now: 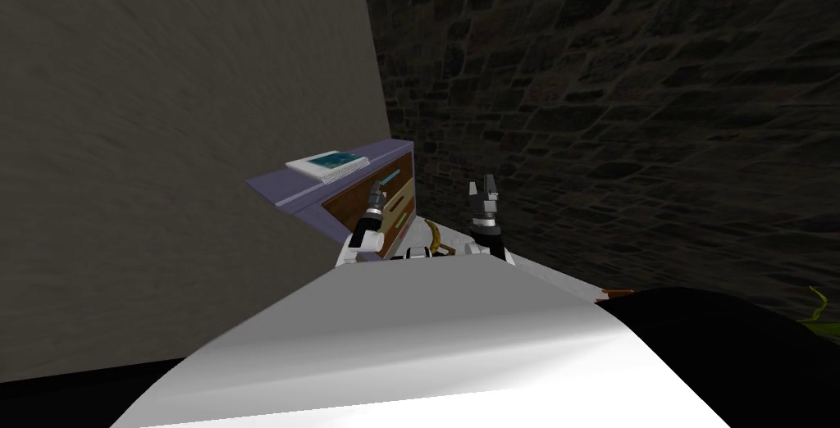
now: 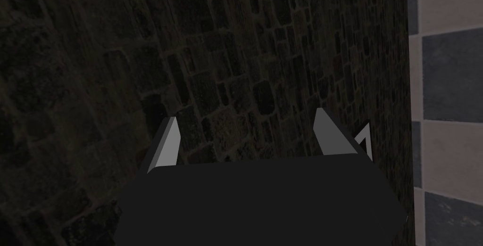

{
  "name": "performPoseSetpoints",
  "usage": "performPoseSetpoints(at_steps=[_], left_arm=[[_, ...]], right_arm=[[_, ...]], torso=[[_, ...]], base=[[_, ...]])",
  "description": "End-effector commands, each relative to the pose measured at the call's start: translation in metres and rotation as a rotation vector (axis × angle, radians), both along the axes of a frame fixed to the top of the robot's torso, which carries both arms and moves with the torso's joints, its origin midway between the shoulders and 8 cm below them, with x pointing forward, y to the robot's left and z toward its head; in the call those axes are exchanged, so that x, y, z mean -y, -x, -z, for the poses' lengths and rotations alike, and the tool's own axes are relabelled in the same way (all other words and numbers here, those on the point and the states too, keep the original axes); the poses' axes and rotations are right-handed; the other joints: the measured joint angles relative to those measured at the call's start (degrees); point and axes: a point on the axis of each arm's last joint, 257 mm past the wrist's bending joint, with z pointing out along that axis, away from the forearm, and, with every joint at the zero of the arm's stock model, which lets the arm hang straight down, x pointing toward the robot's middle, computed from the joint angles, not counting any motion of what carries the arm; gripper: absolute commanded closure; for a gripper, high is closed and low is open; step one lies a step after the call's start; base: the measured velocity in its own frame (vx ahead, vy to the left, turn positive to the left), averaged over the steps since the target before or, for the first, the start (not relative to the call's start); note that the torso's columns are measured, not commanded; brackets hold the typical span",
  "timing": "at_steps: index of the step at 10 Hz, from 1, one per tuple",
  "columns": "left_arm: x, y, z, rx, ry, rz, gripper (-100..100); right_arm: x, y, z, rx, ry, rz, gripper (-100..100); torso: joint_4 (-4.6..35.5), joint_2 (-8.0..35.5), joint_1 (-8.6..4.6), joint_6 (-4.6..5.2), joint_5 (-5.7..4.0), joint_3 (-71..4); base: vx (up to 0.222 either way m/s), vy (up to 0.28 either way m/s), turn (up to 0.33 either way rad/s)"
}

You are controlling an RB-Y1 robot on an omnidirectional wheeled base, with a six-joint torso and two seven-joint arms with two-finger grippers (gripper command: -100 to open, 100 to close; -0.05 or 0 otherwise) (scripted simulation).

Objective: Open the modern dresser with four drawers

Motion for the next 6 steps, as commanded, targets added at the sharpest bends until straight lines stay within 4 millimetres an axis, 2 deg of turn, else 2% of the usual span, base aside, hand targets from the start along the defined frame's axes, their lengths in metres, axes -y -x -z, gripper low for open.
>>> performPoseSetpoints(at_steps=[1, 3, 4, 6], left_arm=[[0.0, 0.001, -0.008, 0.0, 0.002, -0.002, -100], [0.0, 0.001, -0.008, 0.002, 0.001, -0.002, -100], [0.0, 0.0, 0.0, 0.0, 0.002, 0.0, 100], [0.002, 0.001, -0.006, 0.0, 0.002, 0.0, 100]], right_arm=[[0.0, 0.0, 0.0, 0.0, 0.0, 0.0, 0], [0.0, 0.0, 0.0, 0.0, 0.0, 0.0, 0], [0.0, 0.0, 0.0, 0.0, 0.0, 0.0, 0], [0.0, 0.0, 0.0, 0.0, 0.0, 0.0, 0]], torso=[[0.0, 0.01, 0.0, 0.0, 0.0, 0.01], [0.01, 0.03, -0.04, 0.01, -0.01, 0.02], [0.02, 0.08, -0.05, 0.0, -0.02, 0.06], [0.02, 0.06, -0.05, 0.01, -0.02, 0.04]], base=[[0.013, 0.006, -0.037], [0.0, 0.001, -0.039], [-0.01, -0.006, 0.076], [-0.018, -0.045, 0.002]])
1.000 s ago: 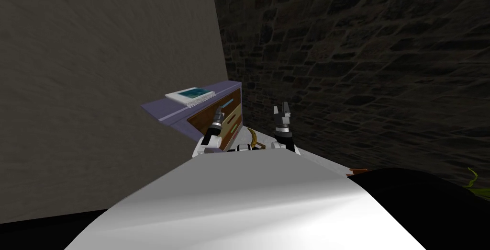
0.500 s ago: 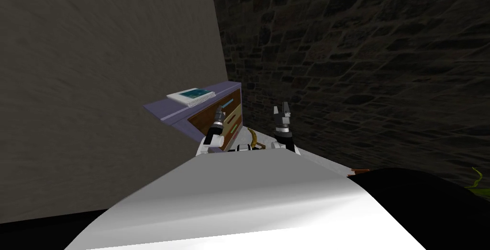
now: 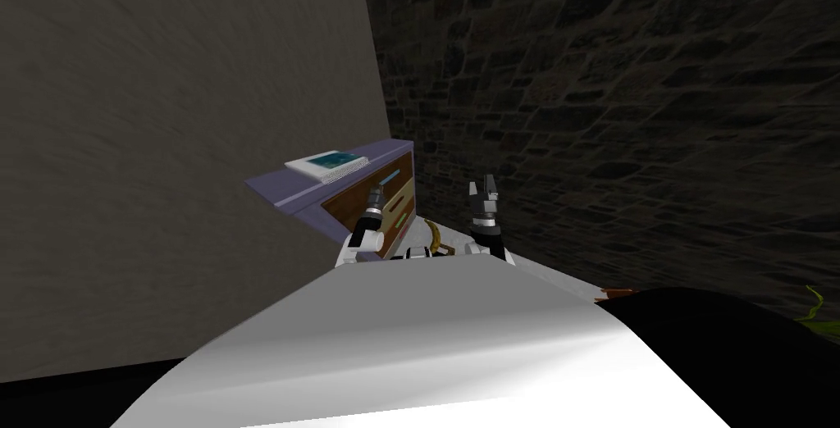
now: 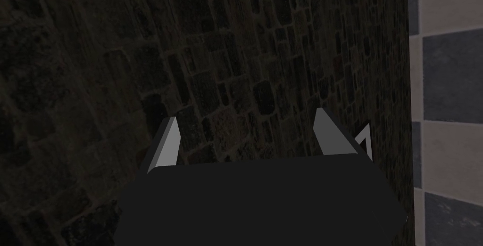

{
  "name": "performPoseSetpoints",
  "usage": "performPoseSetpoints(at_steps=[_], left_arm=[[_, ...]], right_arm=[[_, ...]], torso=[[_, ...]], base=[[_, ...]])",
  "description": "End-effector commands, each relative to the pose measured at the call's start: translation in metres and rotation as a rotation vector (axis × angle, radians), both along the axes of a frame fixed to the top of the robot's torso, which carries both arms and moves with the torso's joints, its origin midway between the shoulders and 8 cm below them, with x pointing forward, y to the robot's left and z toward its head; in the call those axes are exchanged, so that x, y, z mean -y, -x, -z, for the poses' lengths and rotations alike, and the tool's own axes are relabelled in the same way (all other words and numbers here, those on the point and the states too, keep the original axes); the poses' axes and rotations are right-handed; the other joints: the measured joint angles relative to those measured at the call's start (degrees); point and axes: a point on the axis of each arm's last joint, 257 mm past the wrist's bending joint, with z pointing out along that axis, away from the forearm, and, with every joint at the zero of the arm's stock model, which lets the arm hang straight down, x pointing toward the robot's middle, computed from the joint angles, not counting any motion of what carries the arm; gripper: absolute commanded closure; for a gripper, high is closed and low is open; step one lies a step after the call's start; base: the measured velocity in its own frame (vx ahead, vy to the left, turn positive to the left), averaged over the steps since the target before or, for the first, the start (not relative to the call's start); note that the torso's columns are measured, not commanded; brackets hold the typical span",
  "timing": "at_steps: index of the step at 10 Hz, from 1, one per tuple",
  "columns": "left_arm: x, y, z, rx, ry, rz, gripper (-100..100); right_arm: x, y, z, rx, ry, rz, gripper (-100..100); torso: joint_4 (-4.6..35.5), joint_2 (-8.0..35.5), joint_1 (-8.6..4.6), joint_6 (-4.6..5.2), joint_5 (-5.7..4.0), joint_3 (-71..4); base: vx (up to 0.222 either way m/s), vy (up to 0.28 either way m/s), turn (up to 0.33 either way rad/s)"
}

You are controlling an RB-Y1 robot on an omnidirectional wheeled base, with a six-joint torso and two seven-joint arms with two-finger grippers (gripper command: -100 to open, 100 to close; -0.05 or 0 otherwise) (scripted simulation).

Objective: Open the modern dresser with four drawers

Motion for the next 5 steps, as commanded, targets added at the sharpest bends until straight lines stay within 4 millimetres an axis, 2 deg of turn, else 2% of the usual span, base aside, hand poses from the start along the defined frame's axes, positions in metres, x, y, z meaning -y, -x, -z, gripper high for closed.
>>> performPoseSetpoints(at_steps=[1, 4, 5], left_arm=[[0.003, 0.002, -0.0037, 0.0, 0.0, 0.002, 100], [0.0073, 0.0051, -0.0094, 0.0, 0.0, 0.005, 100], [0.0064, 0.0045, -0.0087, 0.001, 0.0, 0.004, 100]], right_arm=[[0.0, 0.0, 0.0, 0.0, 0.0, 0.0, 0], [-0.0001, 0.0, -0.0001, 0.0, 0.0, 0.0, 0], [-0.0001, 0.0, -0.0001, 0.0, 0.0, 0.0, 0]], torso=[[0.01, 0.06, -0.26, 0.0, -0.06, 0.03], [0.01, 0.02, -0.1, 0.0, -0.03, 0.02], [-0.01, -0.02, -0.05, -0.01, -0.01, -0.01]], base=[[-0.068, -0.133, 0.001], [-0.082, -0.167, -0.007], [-0.042, -0.088, 0.003]])
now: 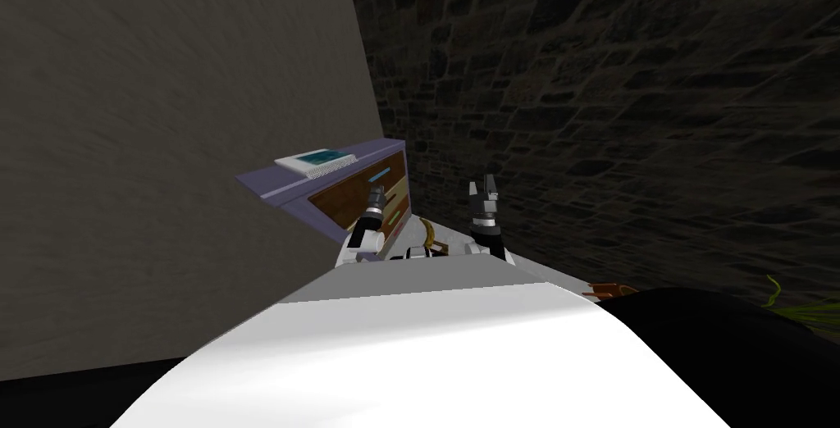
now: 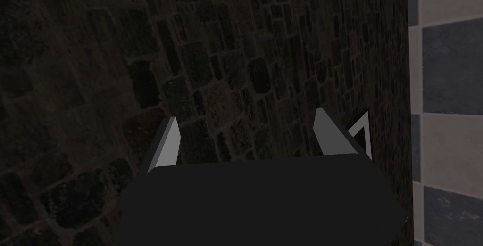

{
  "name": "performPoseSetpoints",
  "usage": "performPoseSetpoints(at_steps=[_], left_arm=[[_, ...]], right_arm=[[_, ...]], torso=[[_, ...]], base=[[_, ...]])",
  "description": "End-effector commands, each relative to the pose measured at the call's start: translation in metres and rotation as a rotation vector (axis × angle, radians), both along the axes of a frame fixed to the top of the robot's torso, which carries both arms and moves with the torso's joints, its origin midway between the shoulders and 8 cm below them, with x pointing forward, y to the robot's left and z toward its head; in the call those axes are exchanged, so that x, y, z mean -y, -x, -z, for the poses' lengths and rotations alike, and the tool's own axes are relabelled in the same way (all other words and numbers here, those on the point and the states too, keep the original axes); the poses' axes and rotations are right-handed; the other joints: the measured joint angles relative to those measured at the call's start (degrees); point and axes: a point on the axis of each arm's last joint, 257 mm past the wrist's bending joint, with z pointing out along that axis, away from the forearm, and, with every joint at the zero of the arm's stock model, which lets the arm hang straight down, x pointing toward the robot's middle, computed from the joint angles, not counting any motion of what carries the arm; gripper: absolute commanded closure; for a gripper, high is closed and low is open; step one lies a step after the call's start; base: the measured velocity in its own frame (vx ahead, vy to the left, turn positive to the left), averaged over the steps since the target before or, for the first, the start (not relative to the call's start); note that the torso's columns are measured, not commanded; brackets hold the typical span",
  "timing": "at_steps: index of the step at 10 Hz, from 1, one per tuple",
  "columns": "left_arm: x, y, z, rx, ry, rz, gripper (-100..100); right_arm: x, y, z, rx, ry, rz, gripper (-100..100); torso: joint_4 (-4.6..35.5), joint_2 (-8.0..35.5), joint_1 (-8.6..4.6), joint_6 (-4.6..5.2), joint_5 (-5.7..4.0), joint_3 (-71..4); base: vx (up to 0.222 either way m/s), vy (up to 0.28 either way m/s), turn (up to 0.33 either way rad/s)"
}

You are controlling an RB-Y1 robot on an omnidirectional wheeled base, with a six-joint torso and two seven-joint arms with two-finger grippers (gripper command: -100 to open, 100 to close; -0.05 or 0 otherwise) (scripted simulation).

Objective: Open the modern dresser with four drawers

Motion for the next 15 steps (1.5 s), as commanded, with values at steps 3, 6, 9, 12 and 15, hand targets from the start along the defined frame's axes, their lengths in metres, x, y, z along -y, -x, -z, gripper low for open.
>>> performPoseSetpoints(at_steps=[3, 6, 9, 12, 15], left_arm=[[-0.006, 0.002, 0.007, -0.01, -0.081, 0.02, -100], [-0.011, 0.002, 0.014, -0.019, -0.14, 0.034, -100], [-0.019, -0.001, 0.024, -0.028, -0.167, 0.037, -100], [-0.017, -0.003, 0.018, -0.01, -0.096, 0.02, -100], [-0.012, -0.004, 0.014, -0.003, -0.036, 0.006, -100]], right_arm=[[0.0, 0.0, 0.0, 0.0, 0.001, 0.0, 0], [0.0, 0.0, 0.0, 0.0, 0.001, 0.0, 0], [0.0, 0.0, 0.0, 0.0, 0.001, 0.0, 0], [0.0, 0.0, 0.0, -0.001, 0.001, 0.0, 0], [0.0, 0.0, 0.0, 0.0, 0.0, 0.0, 0]], torso=[[-0.04, -0.15, 0.37, -0.01, 0.11, -0.09], [0.01, 0.03, 0.01, 0.0, 0.0, 0.02], [0.0, 0.0, 0.14, 0.0, 0.04, 0.0], [-0.02, -0.06, 0.15, 0.0, 0.05, -0.04], [0.05, 0.18, -0.22, 0.01, -0.07, 0.12]], base=[[0.001, 0.001, 0.001], [0.013, 0.023, 0.002], [0.032, 0.067, 0.009], [0.072, 0.138, 0.013], [0.015, 0.027, -0.002]])
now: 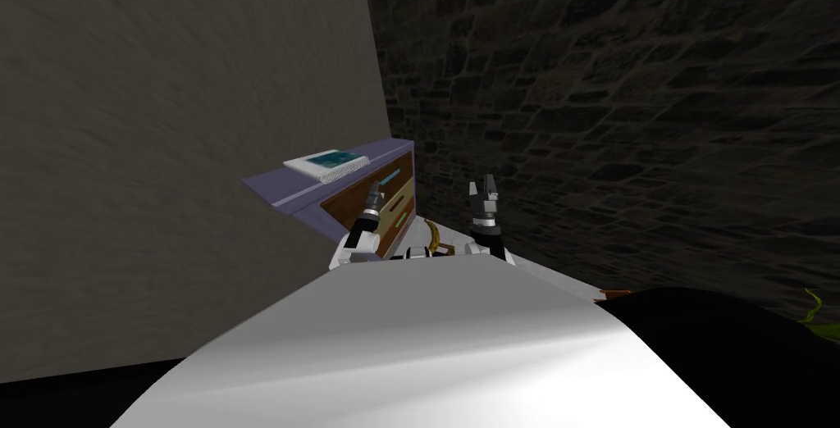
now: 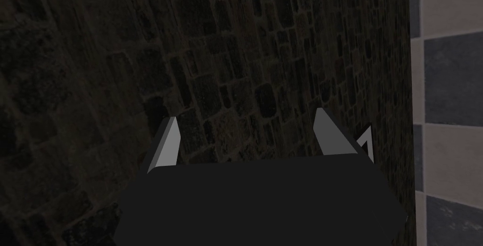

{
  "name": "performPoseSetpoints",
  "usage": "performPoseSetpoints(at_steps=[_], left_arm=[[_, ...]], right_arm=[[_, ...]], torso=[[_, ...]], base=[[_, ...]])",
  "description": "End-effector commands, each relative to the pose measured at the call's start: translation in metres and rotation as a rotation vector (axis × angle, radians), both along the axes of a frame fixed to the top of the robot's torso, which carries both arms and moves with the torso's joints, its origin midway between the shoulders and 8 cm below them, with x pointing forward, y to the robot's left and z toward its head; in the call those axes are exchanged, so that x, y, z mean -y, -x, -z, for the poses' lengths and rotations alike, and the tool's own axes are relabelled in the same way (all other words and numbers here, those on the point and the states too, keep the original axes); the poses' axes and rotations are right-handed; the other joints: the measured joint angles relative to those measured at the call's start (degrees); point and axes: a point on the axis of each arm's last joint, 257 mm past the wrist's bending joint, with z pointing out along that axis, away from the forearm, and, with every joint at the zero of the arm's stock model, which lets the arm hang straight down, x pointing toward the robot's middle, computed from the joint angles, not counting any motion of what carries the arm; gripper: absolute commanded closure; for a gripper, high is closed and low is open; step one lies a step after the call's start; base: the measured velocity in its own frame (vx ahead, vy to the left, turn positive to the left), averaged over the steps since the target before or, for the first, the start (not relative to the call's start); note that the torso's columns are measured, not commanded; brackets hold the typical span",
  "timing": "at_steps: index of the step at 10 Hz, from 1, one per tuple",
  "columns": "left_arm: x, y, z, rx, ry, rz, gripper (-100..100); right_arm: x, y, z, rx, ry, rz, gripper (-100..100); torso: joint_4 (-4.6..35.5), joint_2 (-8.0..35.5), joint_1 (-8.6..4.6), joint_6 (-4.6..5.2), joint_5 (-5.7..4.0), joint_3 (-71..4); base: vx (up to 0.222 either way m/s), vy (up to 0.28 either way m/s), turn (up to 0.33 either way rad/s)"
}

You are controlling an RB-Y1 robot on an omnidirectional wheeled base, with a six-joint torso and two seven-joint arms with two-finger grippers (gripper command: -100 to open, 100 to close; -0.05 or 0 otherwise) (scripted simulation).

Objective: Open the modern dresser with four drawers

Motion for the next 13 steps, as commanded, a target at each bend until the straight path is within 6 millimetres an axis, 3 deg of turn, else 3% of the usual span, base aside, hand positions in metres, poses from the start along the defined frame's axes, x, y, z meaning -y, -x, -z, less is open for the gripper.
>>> performPoseSetpoints(at_steps=[1, 7, 8, 13], left_arm=[[0.005, -0.001, -0.004, 0.007, 0.06, -0.014, -100], [0.007, 0.001, -0.014, 0.012, 0.086, -0.021, -100], [0.007, -0.001, -0.008, 0.009, 0.087, -0.02, 100], [0.012, 0.004, -0.017, 0.009, 0.086, -0.018, 100]], right_arm=[[0.0, 0.0, 0.0, 0.0, 0.0, 0.0, 0], [0.0, 0.0, 0.0, 0.0, 0.0, 0.0, 0], [0.0, 0.0, 0.0, 0.0, 0.0, 0.0, 0], [0.0, 0.0, 0.0, 0.0, 0.0, 0.0, 0]], torso=[[-0.01, -0.04, 0.11, 0.0, 0.03, -0.02], [-0.05, -0.19, 0.29, -0.01, 0.09, -0.12], [-0.04, -0.15, 0.29, -0.01, 0.09, -0.09], [-0.01, -0.03, 0.0, 0.0, 0.0, -0.02]], base=[[0.0, 0.0, 0.0], [0.001, 0.001, -0.013], [-0.003, -0.002, 0.042], [-0.054, -0.113, 0.0]])
